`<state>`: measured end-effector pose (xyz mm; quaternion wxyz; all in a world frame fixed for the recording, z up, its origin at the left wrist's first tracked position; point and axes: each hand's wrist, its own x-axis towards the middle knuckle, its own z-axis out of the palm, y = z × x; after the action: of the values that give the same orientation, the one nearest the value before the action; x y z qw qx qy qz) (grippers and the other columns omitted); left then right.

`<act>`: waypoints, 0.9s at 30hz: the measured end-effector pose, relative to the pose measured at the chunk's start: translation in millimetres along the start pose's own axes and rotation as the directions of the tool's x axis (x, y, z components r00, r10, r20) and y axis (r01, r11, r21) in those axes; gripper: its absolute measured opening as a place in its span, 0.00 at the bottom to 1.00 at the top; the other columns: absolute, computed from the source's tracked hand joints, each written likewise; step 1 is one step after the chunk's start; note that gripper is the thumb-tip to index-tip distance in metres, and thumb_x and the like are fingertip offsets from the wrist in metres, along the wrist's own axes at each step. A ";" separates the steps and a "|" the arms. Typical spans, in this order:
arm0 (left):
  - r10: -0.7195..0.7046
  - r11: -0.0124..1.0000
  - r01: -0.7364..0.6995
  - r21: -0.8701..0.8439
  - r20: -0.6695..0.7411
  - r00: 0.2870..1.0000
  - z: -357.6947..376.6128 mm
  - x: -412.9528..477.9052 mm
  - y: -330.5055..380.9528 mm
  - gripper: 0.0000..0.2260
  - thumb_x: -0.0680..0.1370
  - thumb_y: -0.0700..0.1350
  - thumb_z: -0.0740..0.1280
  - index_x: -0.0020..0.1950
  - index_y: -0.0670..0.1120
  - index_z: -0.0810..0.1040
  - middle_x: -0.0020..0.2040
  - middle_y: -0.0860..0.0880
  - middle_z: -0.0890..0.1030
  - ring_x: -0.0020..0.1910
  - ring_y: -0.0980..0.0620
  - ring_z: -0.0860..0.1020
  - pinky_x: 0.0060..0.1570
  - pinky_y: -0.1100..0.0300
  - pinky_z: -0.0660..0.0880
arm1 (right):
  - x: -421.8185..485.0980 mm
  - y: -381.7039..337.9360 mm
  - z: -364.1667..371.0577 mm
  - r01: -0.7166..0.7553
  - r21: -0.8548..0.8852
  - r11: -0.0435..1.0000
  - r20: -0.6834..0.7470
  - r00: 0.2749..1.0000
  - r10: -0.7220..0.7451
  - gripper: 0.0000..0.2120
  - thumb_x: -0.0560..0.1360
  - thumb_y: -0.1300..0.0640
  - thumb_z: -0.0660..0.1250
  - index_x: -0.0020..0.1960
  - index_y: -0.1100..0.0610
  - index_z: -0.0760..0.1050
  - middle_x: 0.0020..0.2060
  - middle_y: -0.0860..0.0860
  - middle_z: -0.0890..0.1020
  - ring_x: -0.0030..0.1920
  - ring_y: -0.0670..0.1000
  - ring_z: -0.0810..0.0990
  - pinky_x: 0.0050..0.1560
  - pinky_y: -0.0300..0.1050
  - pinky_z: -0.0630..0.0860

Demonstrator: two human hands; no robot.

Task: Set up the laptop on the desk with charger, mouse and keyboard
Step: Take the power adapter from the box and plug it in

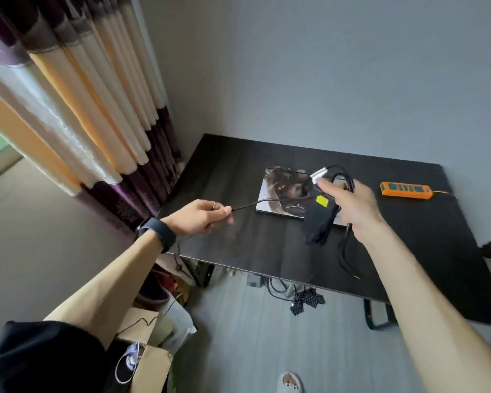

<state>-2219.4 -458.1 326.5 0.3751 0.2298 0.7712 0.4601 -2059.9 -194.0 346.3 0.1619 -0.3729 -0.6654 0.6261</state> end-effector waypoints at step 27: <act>0.009 0.988 -0.015 0.156 0.036 0.999 12.8 -6.0 -53.7 0.26 0.69 0.69 0.68 0.33 0.46 0.70 0.29 0.50 0.65 0.28 0.52 0.62 0.30 0.60 0.61 | -11.8 29.7 -34.3 -0.138 0.165 0.977 -0.406 0.893 0.195 0.16 0.80 0.47 0.64 0.37 0.54 0.71 0.27 0.48 0.64 0.23 0.47 0.59 0.22 0.40 0.56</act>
<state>-2206.1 -480.7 277.6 0.3665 0.2713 0.7969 0.3963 -2019.9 -179.6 326.6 0.2712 -0.5427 -0.5377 0.5854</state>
